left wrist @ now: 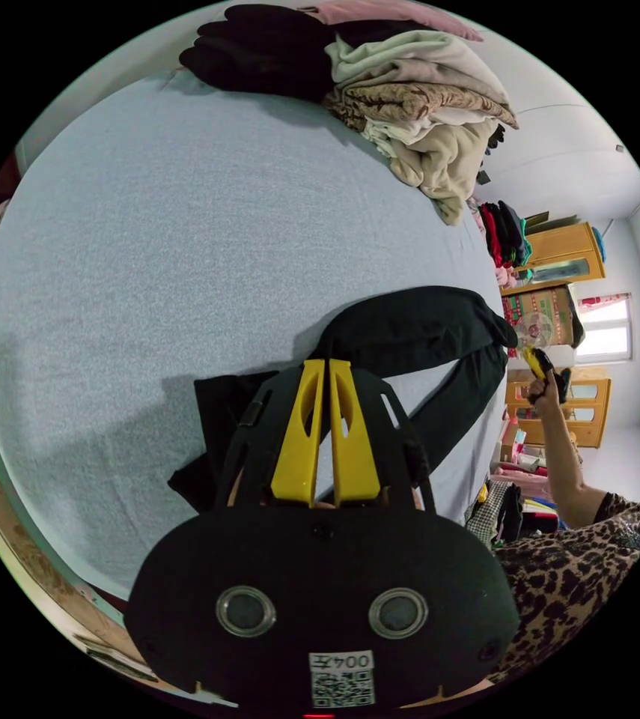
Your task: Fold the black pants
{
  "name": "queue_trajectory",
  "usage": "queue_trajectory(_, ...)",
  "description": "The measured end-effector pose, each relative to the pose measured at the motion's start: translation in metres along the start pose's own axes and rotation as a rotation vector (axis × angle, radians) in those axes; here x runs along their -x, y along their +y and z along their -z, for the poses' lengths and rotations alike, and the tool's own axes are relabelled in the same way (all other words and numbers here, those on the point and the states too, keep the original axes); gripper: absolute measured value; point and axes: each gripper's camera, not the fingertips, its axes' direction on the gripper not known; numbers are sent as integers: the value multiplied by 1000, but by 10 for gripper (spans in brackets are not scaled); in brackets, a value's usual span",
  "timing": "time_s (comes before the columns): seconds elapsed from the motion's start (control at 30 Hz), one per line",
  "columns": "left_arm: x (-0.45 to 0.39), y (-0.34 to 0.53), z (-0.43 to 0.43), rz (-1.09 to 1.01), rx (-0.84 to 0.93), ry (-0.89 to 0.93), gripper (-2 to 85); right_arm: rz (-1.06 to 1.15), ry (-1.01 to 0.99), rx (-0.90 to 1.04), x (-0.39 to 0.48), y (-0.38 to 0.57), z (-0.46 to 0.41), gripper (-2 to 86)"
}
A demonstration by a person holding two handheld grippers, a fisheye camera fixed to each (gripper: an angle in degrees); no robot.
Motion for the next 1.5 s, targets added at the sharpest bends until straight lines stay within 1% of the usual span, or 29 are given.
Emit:
queue_trajectory(0.1, -1, 7, -3, 0, -3, 0, 12, 102, 62, 97, 26, -46, -21, 79)
queue_trajectory(0.17, -2, 13, -6, -5, -4, 0, 12, 139, 134, 221, 38, -79, -47, 85)
queue_trajectory(0.27, -2, 21, -10, -8, -6, 4, 11, 111, 216, 343, 39, -110, -76, 93)
queue_trajectory(0.43, -4, 35, -17, -6, -10, 6, 10, 69, 343, 473, 32, -138, -105, 93)
queue_trajectory(0.53, -5, 45, -22, -7, -10, 4, 10, 92, 356, 525, 31, -145, -117, 80)
queue_trajectory(0.7, -7, 62, -31, 0, -6, 0, 9, 197, 365, 500, 45, -150, -108, 41)
queue_trajectory(0.8, -18, 69, -32, -22, 7, -64, 8, 249, 309, 459, 61, -157, -86, 33)
queue_trajectory(0.87, -24, 75, -20, -40, -49, -49, 8, 306, 269, 409, 76, -162, -63, 27)
queue_trajectory(0.97, -27, 81, 0, -63, -112, -20, 8, 326, 194, 333, 88, -166, -34, 22)
queue_trajectory(1.1, -31, 93, 8, -113, -123, -44, 8, 355, 212, 283, 91, -159, -19, 18)
queue_trajectory(1.17, -31, 103, 14, -110, -175, -18, 8, 337, 185, 243, 91, -153, -13, 16)
queue_trajectory(1.3, -31, 110, 20, -103, -218, 1, 8, 360, 112, 174, 100, -149, -5, 14)
queue_trajectory(1.4, -40, 117, 27, -138, -257, -27, 9, 427, 100, 112, 112, -140, 8, 13)
queue_trajectory(1.47, -51, 137, 33, -207, -296, -14, 9, 513, 124, 66, 110, -120, 27, 12)
queue_trajectory(1.5, -54, 144, 34, -230, -299, -11, 9, 521, 127, 58, 106, -114, 32, 12)
